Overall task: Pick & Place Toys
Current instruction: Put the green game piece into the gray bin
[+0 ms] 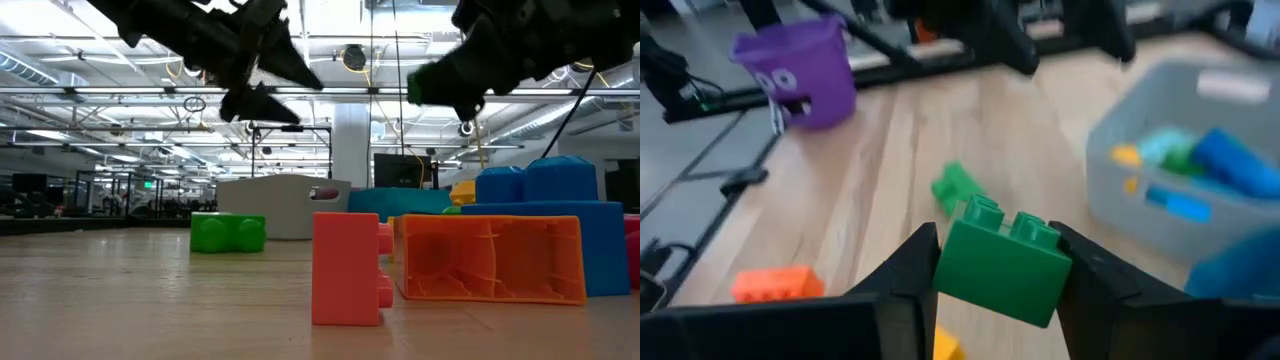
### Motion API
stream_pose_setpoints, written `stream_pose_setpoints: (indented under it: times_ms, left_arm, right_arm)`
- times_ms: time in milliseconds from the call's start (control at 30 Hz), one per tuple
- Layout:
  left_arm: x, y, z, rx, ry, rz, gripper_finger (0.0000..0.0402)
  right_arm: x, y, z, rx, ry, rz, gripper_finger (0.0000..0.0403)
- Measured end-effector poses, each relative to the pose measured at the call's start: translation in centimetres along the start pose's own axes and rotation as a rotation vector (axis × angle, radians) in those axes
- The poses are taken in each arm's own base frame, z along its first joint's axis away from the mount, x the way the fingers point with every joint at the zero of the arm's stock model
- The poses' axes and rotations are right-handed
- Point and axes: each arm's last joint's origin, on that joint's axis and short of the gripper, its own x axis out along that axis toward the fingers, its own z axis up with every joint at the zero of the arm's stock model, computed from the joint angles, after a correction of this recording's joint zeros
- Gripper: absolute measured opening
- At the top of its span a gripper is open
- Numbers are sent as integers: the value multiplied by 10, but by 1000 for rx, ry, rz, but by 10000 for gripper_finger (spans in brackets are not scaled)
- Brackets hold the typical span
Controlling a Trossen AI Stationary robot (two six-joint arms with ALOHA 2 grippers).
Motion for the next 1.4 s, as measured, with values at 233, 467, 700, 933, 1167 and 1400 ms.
stream_pose_setpoints:
  times_ms: [233,467,700,933,1167,1400]
  left_arm:
    - [21,-17,-3,-13,-102,-260,365]
    - [48,-23,-13,-236,-194,-450,365]
    - [76,-38,-4,-281,-110,-521,365]
    - [99,-60,10,-245,-31,-638,363]
    - [103,-64,15,-207,37,-654,278]
    - [105,-56,18,-218,40,-647,132]
  right_arm:
    - [0,9,3,-256,-66,38,116]
    - [5,36,-6,-683,-123,-57,118]
    - [12,49,-11,-830,-190,-169,118]
    - [16,47,-17,-851,-159,-205,118]
    - [12,51,-15,-861,-161,-275,119]
    - [10,54,-15,-829,-170,-270,131]
